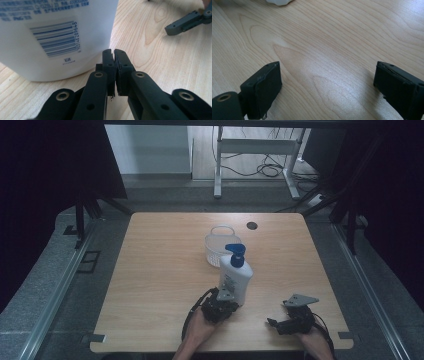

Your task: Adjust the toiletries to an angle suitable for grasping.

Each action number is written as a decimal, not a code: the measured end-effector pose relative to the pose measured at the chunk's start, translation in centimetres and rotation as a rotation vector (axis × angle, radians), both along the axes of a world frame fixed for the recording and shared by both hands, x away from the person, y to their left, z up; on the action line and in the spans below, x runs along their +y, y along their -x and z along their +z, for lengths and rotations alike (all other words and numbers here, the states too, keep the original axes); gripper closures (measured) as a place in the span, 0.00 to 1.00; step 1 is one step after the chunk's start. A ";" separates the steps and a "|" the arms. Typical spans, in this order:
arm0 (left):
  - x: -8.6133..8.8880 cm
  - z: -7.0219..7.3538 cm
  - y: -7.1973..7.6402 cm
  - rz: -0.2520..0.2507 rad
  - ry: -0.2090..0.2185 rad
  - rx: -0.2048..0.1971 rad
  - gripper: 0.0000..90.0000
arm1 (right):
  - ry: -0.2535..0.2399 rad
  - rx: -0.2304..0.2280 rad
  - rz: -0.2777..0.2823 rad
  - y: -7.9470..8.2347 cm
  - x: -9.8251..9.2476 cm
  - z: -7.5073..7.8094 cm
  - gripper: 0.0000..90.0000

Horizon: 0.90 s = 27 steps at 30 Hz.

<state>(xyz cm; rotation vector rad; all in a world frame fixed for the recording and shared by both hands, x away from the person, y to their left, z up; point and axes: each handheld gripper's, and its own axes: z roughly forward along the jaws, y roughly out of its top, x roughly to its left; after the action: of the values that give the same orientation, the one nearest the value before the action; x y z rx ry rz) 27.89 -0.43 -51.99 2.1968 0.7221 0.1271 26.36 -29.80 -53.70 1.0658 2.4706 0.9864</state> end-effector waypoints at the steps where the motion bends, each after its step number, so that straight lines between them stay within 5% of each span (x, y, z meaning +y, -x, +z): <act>1: 0.2 0.1 0.1 -0.004 -0.003 -0.004 0.95 | -0.003 0.000 -0.002 0.0 0.0 0.0 0.09; 15: 3.7 0.9 1.5 0.040 -0.032 -0.033 0.71 | -0.064 -0.022 0.037 0.4 0.9 0.7 0.09; 20: 5.3 0.5 2.2 0.069 -0.065 -0.048 0.62 | -0.135 -0.038 0.026 0.5 1.1 1.5 0.12; 27: 7.3 0.0 2.6 0.134 -0.056 -0.041 0.53 | -0.127 -0.048 0.046 0.5 1.6 2.1 0.13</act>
<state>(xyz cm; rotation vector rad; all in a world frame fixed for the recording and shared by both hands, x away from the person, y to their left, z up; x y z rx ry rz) 25.28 6.88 -51.95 2.1918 0.8520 0.2630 25.89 -28.18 -51.64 1.0143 2.4316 1.1824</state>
